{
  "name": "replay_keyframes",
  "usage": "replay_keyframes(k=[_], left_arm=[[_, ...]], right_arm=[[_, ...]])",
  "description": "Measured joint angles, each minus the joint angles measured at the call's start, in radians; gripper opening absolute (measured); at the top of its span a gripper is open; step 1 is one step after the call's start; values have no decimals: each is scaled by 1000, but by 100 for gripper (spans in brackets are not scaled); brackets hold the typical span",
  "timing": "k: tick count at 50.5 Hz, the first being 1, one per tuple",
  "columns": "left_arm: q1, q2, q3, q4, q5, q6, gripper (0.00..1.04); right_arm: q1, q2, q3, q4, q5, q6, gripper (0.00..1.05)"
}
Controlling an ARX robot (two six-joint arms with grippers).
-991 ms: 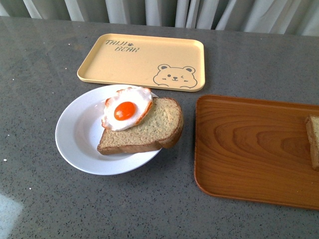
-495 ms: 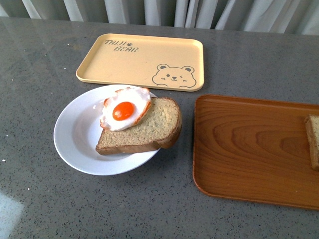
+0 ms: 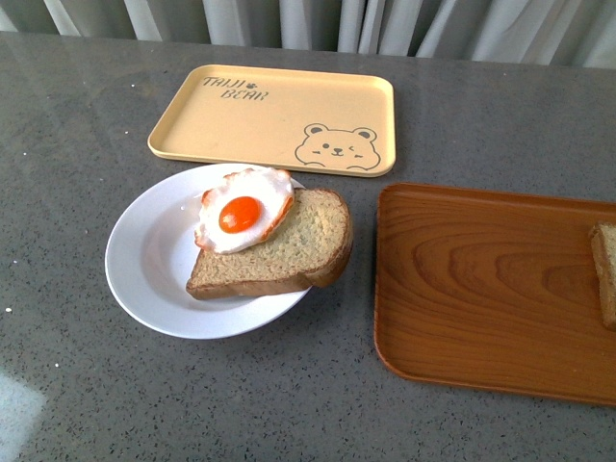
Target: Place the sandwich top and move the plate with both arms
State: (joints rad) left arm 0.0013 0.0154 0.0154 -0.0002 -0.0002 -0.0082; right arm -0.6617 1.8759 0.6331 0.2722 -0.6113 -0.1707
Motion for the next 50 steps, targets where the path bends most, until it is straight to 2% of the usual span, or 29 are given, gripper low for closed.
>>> replay_keyframes(k=[19,32,34,43,50], left_arm=[[0,0,0,0,0,0,96],[0,0,0,0,0,0,96],[0,0,0,0,0,0,96],[0,0,0,0,0,0,96],[0,0,0,0,0,0,96]], right_arm=[[-8,-14,10,-25,-37,56,38],[-16,-90,26,-74,-98,101,5],[-17,-103,29,-83,-106,107,2],[-7,-196,31,-133,-162,161,2],[76,-366,20,-145,-214,274,2]])
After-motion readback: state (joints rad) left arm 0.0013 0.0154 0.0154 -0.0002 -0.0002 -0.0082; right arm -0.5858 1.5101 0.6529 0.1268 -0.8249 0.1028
